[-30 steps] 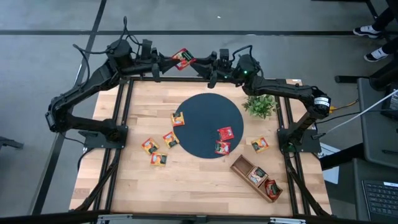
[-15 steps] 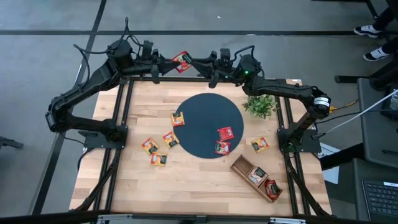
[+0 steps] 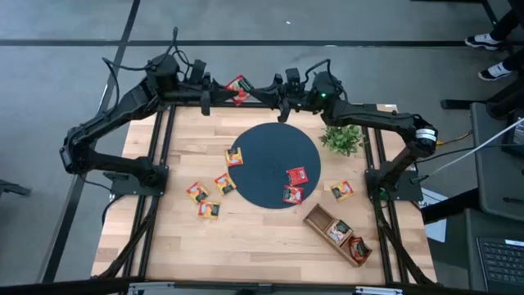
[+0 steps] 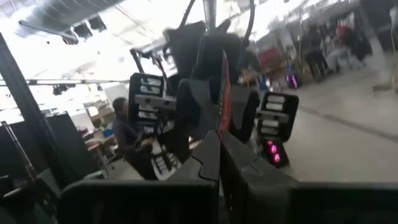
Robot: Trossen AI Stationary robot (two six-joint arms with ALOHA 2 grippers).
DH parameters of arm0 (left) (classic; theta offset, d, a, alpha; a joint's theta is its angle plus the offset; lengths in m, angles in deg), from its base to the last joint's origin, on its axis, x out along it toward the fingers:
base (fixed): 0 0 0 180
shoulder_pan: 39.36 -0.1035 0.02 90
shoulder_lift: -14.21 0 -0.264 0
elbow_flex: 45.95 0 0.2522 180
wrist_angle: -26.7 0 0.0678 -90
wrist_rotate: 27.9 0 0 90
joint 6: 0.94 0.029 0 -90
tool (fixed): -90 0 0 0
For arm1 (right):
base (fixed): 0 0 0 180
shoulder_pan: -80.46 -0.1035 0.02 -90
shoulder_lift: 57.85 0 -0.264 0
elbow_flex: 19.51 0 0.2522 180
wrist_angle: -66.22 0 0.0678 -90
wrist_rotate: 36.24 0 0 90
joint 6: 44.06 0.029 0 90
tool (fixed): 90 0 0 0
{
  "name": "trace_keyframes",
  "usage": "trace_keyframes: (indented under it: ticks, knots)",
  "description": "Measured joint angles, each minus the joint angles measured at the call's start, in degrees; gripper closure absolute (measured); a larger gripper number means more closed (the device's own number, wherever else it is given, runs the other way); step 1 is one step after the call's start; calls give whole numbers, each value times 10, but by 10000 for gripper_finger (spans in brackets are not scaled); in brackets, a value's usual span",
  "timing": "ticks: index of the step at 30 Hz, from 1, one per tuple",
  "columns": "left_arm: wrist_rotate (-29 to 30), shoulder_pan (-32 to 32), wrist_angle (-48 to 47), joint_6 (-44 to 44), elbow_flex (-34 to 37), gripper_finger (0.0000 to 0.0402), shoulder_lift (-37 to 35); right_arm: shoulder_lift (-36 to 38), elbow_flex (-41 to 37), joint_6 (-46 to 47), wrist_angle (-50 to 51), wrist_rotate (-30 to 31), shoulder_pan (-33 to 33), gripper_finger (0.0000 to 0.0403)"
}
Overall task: Pick & Place Tea
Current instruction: Put the red tea bag into the right section of the wooden organizer
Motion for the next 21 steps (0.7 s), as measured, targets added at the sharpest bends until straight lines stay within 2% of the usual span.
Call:
trace_keyframes:
  ticks: [7,14,21]
  knots:
    - [2,19,-9,24,0,321,0,78,0,-13,199,0,-21,399]
    - [-33,39,-8,20,0,285,0,159,0,6,401,0,-57,399]
    - [-31,48,-8,28,0,279,0,216,0,97,565,21,-136,399]
